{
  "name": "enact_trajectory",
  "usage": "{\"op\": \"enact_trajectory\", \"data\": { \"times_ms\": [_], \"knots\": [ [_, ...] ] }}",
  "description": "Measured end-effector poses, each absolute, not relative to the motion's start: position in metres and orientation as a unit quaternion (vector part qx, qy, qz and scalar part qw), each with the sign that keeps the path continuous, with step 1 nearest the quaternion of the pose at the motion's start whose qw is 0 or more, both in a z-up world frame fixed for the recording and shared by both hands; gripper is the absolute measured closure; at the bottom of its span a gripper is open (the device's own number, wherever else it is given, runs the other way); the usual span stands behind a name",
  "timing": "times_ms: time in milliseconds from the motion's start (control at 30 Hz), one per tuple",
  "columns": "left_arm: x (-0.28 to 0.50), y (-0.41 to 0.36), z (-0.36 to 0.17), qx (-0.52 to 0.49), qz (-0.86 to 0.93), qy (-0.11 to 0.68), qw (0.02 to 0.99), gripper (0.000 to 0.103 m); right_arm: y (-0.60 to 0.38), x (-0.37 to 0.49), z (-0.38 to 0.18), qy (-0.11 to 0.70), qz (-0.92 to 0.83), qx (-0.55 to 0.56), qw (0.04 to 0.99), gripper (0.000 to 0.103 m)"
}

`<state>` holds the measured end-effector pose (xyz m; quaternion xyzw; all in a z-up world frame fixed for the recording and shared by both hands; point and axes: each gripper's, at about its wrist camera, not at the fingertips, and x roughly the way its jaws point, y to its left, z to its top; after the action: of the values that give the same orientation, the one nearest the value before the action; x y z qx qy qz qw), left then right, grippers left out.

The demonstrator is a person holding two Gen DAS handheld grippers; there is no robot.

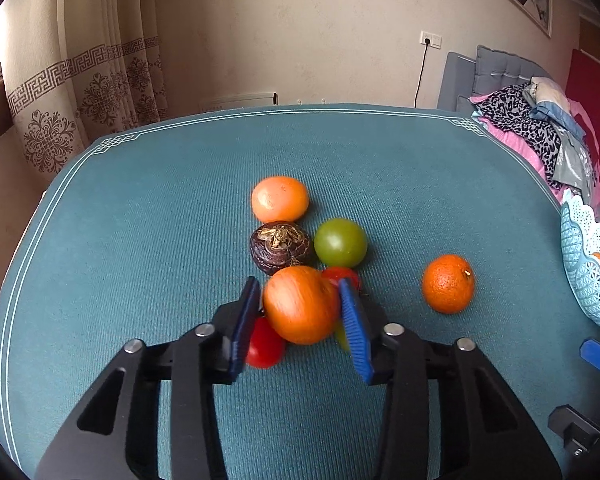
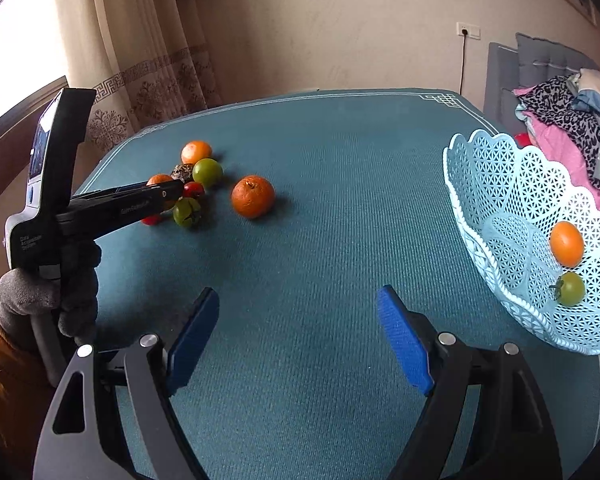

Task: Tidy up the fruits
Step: 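Grasp the large orange with the left tool, then grasp the mandarin with the right tool while the left tool holds the orange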

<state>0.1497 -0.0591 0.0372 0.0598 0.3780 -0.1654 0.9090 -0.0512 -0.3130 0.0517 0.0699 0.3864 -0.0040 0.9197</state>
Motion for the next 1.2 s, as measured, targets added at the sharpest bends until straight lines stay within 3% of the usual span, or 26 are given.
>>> {"op": "enact_trajectory", "data": {
  "times_ms": [767, 1067, 1200],
  "knots": [
    [0.153, 0.006, 0.072, -0.009, -0.111, 0.351, 0.930, 0.064, -0.283, 0.033, 0.043, 0.386, 0.023, 0.048, 0.921, 0.023],
    [0.150, 0.010, 0.076, -0.019, -0.112, 0.346, 0.931, 0.064, -0.285, 0.067, 0.032, 0.404, 0.027, 0.055, 0.913, 0.042],
    [0.152, 0.010, 0.076, -0.020, -0.113, 0.348, 0.931, 0.064, -0.284, 0.076, 0.026, 0.411, 0.025, 0.056, 0.909, 0.056]
  ]
}}
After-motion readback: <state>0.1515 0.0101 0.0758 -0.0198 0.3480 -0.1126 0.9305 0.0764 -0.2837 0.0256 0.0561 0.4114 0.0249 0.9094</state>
